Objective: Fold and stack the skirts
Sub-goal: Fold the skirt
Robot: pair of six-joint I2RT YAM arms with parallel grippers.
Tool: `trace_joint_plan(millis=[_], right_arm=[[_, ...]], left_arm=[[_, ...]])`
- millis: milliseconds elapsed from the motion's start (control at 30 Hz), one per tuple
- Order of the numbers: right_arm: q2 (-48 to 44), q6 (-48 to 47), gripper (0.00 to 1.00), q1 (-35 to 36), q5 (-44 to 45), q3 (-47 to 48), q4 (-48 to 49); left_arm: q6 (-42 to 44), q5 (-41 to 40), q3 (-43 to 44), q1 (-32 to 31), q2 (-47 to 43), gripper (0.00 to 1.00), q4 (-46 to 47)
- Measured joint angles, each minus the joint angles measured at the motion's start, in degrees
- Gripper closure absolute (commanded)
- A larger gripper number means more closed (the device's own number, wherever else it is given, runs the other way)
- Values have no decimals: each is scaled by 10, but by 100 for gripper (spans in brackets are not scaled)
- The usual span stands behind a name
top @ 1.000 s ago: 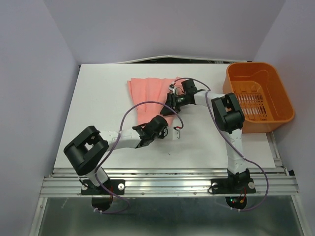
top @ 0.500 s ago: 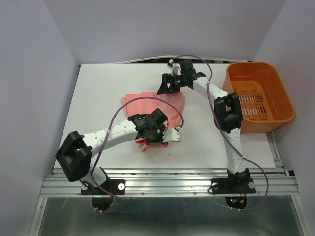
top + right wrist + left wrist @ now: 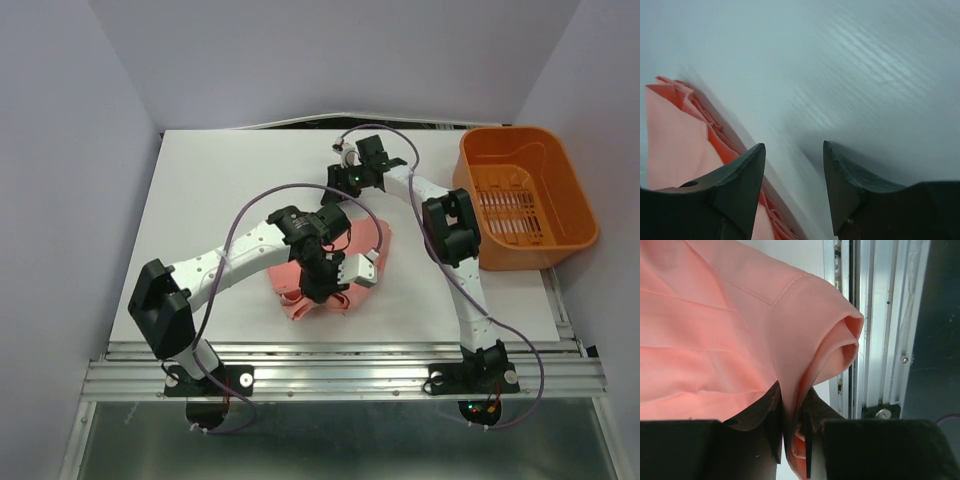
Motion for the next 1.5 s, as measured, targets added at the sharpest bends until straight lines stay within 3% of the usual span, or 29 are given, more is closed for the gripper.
trace_joint_plan(millis=[167, 433, 833, 1033, 1133, 1300, 1333, 1500], right_arm=[[-11, -24, 58, 30, -50, -49, 18], [-29, -32, 59, 59, -126, -111, 23], [-33, -15, 58, 62, -170, -131, 36], [-33, -7, 58, 63, -183, -131, 36], [-32, -3, 58, 62, -187, -131, 36], [-32, 1, 58, 60, -189, -130, 36], [-32, 1, 58, 60, -189, -130, 36], [-32, 3, 55, 63, -188, -129, 34]], left_arm=[[7, 21, 91, 33, 57, 100, -50], [49, -1, 212, 93, 129, 100, -64], [120, -30, 286, 133, 261, 95, -57], [157, -41, 300, 151, 297, 79, -43], [178, -52, 301, 155, 302, 65, -29], [200, -73, 317, 164, 305, 54, -21], [201, -75, 323, 167, 305, 43, -21], [160, -82, 357, 194, 296, 42, 24]])
